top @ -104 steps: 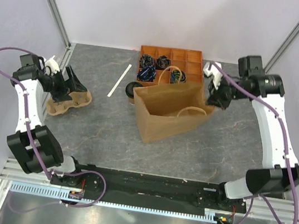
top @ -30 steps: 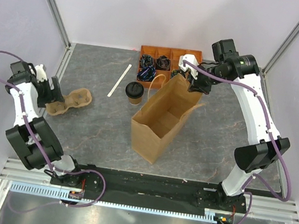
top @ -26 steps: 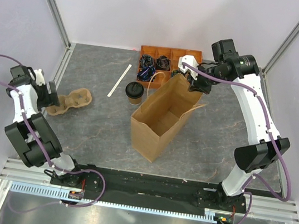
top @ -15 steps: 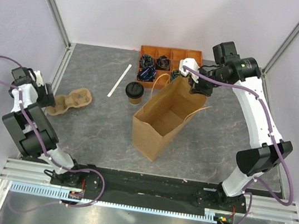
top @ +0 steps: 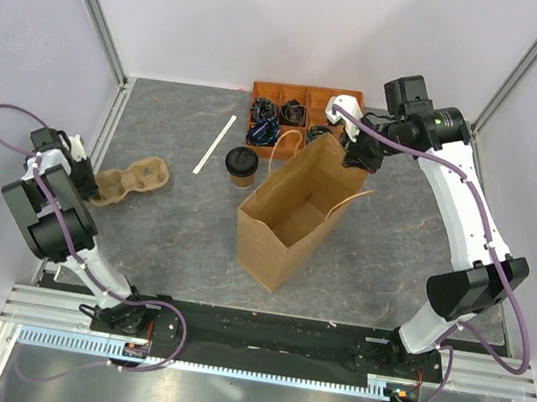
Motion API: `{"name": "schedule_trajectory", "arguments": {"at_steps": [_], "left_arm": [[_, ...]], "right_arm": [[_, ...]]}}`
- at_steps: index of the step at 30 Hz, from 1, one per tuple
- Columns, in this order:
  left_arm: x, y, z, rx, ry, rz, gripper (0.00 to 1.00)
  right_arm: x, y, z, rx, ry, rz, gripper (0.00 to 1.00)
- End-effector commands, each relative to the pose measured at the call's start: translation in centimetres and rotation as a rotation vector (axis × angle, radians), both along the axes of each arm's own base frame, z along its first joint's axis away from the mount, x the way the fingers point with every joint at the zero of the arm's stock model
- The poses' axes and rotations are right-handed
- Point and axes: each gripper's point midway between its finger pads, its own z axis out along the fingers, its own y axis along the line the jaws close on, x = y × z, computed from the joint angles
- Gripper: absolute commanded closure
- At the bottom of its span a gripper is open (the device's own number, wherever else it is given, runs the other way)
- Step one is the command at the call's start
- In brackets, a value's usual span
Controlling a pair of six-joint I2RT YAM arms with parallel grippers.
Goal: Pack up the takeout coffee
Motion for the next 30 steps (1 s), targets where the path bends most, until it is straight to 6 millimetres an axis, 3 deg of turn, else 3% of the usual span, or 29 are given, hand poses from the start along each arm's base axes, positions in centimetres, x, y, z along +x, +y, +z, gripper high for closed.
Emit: {"name": "schedule_trajectory", "arguments": {"at_steps": [1,8,13,20,22,30], "left_arm": [[1.8,-0.3,0.8,-0.047,-0.083,0.002,0.74],[1.9,-1.3,4.7,-0.002,-0.182,-0.059,0.98],[1.1,-2.4,6.4,0.016,-0.215,-0.116,0.98],[0.9,-3.8,9.1,0.039,-0.289,-0.190,0.98],[1.0,-4.4,9.7,0.047,-0.308,-0.225,0.98],[2.0,-7.9,13.2,0.161,-0.358,-0.475,0.98]], "right_arm": [[0.0,0.5,3.3,0.088,-0.119,-0.011,1.00],[-1.9,1.1,9.0,0.154,-0.295,0.078,1.00],[-5.1,0.7,11.8,0.157,-0.420,0.144,1.00],[-8.6,0.4,13.5,0.126,-0.498,0.188,1.00],[-9.1,0.7,13.1,0.111,-0.476,0.198,1.00],[-7.6,2.1,12.4,0.053,-0.314,0.009,1.00]]}}
